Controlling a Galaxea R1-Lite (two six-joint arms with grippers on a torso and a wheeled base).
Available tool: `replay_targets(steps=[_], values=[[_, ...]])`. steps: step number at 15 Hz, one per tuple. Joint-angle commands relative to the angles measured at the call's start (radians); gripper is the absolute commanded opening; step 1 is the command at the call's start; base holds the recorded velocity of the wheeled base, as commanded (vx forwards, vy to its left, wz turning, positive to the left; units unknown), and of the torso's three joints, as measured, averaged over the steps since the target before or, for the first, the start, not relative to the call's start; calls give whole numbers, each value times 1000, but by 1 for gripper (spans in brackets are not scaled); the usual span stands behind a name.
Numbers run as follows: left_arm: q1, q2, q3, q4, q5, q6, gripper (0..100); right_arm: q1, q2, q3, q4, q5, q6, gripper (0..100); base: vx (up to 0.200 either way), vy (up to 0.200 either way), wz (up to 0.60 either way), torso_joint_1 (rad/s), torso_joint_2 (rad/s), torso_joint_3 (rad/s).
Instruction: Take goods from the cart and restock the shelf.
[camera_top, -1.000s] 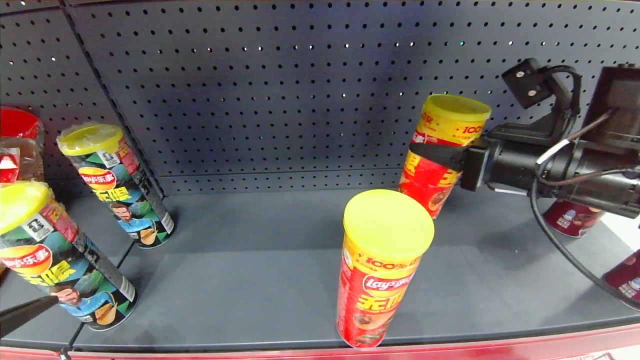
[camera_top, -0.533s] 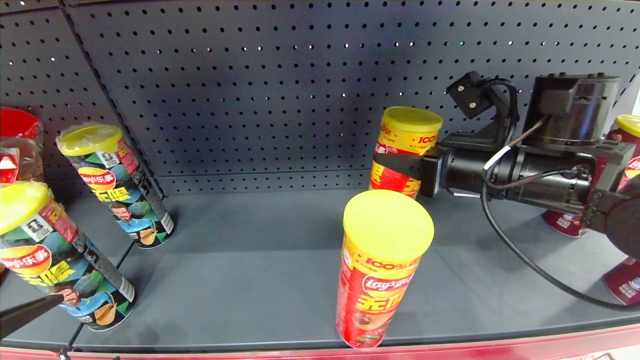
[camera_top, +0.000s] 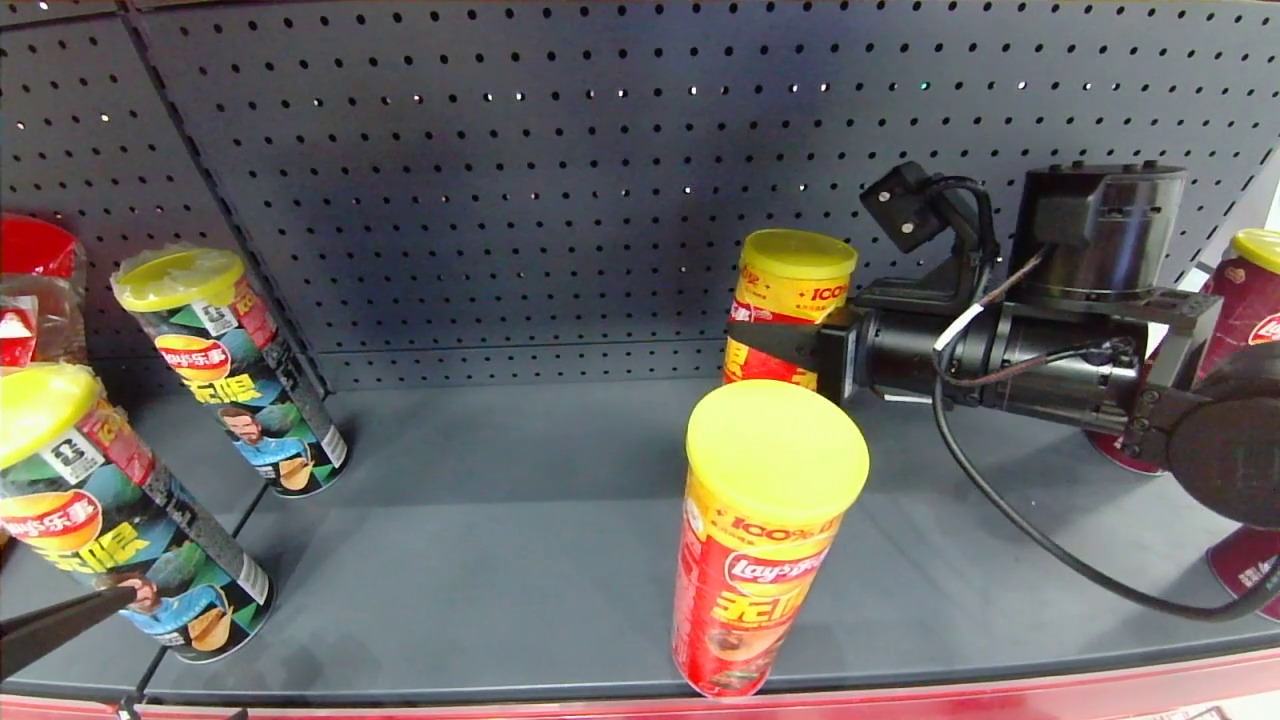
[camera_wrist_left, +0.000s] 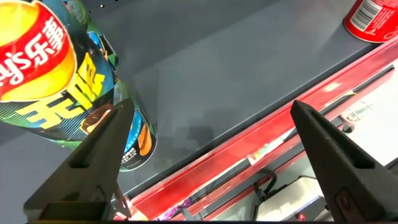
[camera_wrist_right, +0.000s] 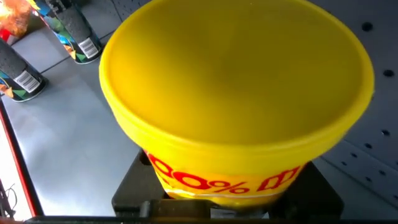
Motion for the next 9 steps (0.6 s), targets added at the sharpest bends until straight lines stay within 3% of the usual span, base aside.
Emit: replay_targets(steps=[1,7,8,9], values=[[0,4,-1,0,0,0,100,3,14,-8,0,1,0,0,0,0,0,0,0,0],[0,7,-1,0,0,0,100,15,17,5,0,1,1,0,0,0,0,0,0,0],[0,12,-1,-1,-2,0,100,15,15,4,0,-2,1,100,0,0,0,0,0,0],[0,13,-1,-1,-2,0,100,15,11,7,0,-4,7,100,0,0,0,0,0,0]])
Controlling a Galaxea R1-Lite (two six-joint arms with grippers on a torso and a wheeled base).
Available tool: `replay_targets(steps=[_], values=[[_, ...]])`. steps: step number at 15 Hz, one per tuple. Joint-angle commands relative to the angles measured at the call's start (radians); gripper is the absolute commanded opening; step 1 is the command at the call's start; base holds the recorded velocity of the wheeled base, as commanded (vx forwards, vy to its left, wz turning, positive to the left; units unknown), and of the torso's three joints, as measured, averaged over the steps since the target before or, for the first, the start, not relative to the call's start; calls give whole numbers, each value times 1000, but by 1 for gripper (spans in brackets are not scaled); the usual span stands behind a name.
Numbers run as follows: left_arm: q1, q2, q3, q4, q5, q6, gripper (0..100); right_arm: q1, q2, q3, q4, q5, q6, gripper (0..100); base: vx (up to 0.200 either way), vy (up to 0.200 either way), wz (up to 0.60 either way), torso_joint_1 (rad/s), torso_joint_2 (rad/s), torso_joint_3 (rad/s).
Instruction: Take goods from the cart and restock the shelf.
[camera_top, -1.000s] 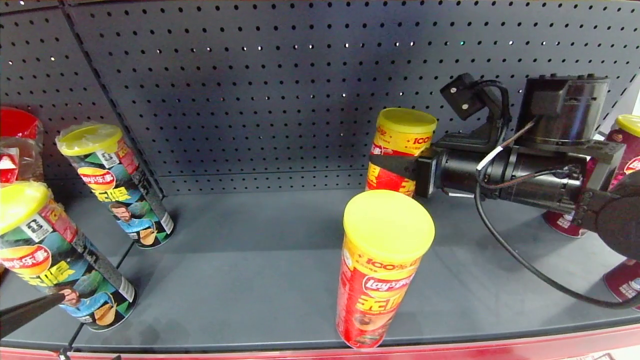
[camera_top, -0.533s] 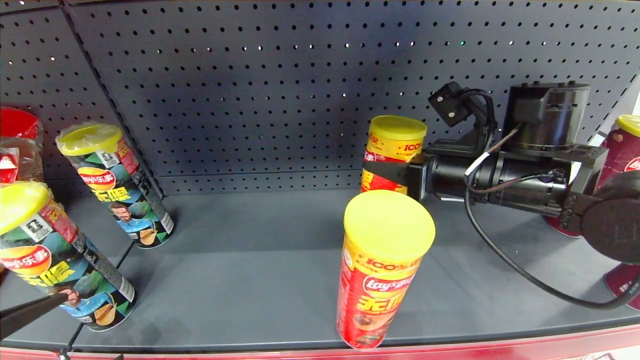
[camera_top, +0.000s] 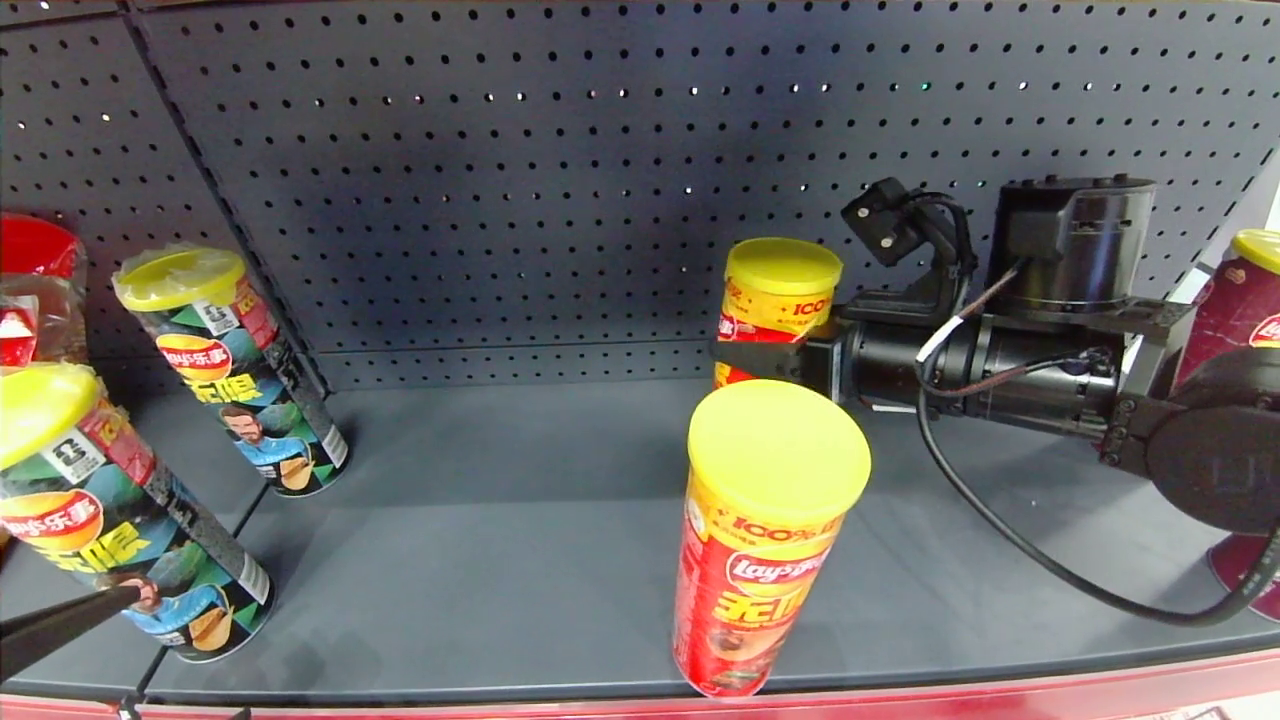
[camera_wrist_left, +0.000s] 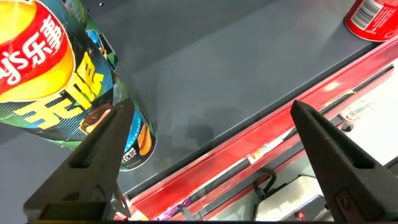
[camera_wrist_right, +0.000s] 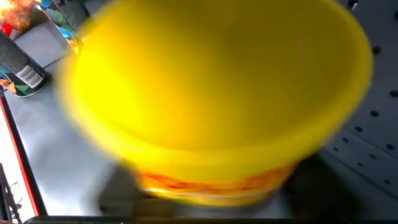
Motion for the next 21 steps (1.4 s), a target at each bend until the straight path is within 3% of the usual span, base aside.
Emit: replay_targets(steps=[1,11,16,21], values=[[0,6,0,-1,-1,0,100,1,-15,10,-1,-2,8,100,0,0,0,0,0,0],[0,21,3,-1,0,-2,100,1,-198,208,0,-61,15,100,0,0,0,0,0,0],[2,41,-7,-11,12,23,100,-20,-388,404,3,-101,14,100,0,0,0,0,0,0],[2,39,-7,-11,20,32,100,-22,-491,496,8,-135,14,100,-80,0,0,1,1,1]])
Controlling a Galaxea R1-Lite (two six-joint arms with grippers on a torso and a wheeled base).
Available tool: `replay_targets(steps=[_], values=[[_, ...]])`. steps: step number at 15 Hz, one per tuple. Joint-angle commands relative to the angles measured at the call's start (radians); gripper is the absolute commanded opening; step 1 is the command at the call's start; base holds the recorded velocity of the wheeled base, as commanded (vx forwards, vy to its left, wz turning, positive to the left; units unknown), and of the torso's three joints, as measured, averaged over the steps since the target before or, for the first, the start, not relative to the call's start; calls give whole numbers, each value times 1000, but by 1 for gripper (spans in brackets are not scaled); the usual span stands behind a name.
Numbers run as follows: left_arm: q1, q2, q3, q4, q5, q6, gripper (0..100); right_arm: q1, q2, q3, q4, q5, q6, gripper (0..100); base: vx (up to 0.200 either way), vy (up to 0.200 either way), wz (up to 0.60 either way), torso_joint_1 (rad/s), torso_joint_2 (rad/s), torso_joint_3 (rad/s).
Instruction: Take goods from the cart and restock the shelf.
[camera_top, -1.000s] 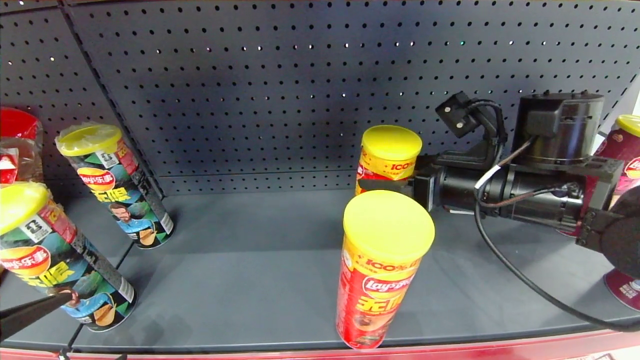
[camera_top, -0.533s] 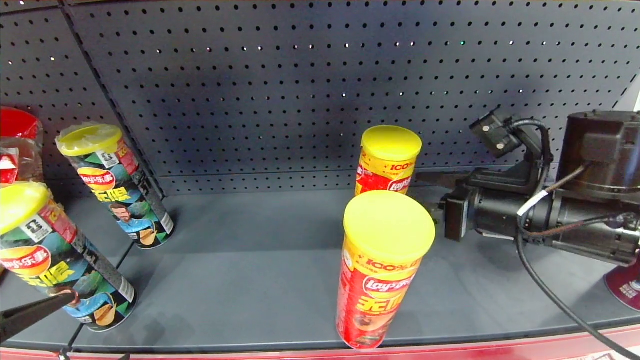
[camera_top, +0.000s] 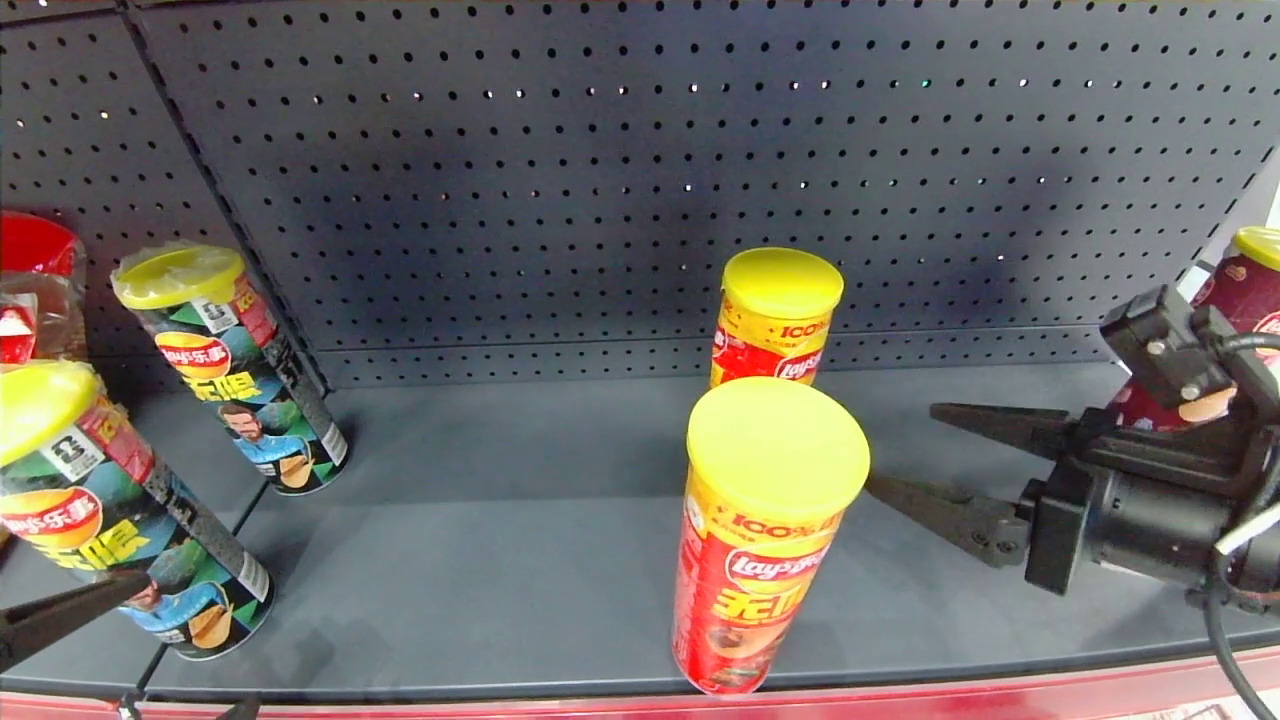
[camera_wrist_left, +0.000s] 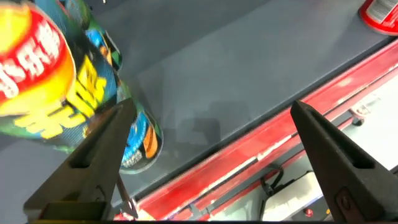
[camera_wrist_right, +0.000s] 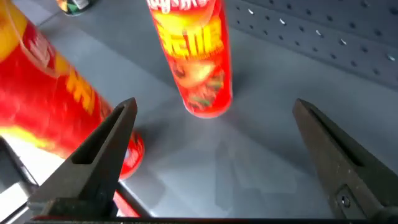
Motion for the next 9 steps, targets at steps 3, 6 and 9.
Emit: replay_targets(steps=[3,6,9], values=[[0,-3,2,0,-2,16,100,-3,-74,25,0,-4,1,100,-200,0,0,4,-1,2],[0,-5,3,0,-2,33,100,-2,-103,34,0,-4,-1,100,-133,0,0,-3,0,2],[0,-9,6,0,-2,57,100,-2,-184,94,1,-4,-2,100,0,0,0,0,0,0]])
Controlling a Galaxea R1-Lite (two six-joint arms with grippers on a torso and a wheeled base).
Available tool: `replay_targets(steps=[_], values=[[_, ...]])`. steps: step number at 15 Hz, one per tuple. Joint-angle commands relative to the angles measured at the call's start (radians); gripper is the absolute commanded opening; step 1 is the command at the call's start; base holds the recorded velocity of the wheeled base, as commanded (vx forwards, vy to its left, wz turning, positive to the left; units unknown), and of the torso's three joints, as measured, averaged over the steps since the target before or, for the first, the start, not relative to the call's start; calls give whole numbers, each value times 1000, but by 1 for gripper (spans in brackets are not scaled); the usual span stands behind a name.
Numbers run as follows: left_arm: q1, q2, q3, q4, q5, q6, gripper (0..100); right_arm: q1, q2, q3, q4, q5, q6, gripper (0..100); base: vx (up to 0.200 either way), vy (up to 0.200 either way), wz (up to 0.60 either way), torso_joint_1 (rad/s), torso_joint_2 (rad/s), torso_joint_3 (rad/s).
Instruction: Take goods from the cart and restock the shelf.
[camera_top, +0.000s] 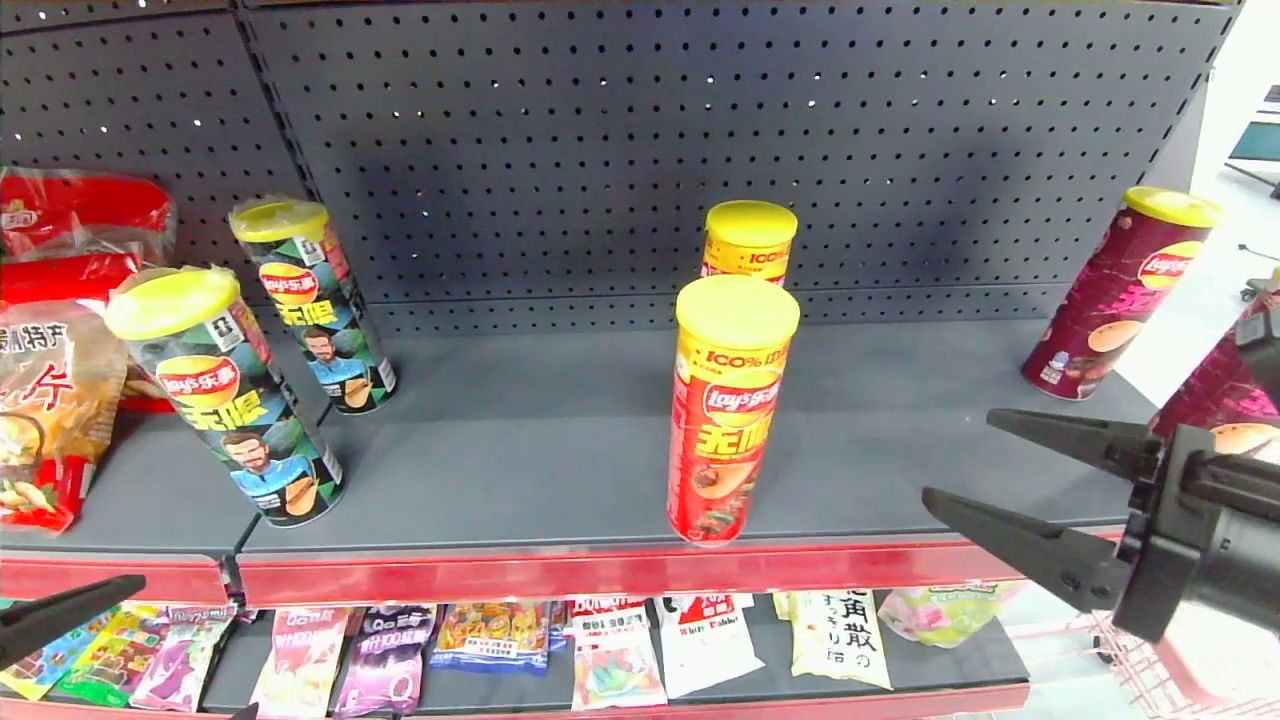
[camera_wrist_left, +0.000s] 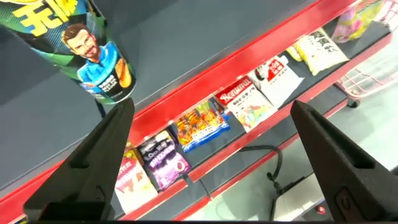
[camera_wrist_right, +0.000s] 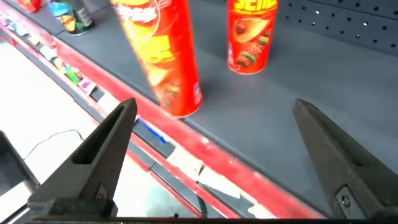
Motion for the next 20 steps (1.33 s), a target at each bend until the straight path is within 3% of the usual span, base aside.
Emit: replay_targets(steps=[1,5,11,16,18,20], values=[[0,-2,-1,-2,2,2,100,0,-78,50,1,0,-2,100,0,0,0,0,0,0],[0,-2,1,-2,17,25,100,-4,-183,131,3,-27,0,100,0,0,0,0,0,0],[-2,-2,2,-2,15,28,100,-23,-189,139,3,-31,0,100,0,-200,0,7,4,4],[-3,4,21,-2,11,31,100,-23,-195,149,3,-34,0,100,0,0,0,0,0,0],[-5,52,19,-6,8,45,100,-53,-224,165,3,-83,-3,100,0,0,0,0,0,0],[-5,162,18,-101,12,42,100,-81,-289,200,3,-176,-5,100,0,0,0,0,0,0]])
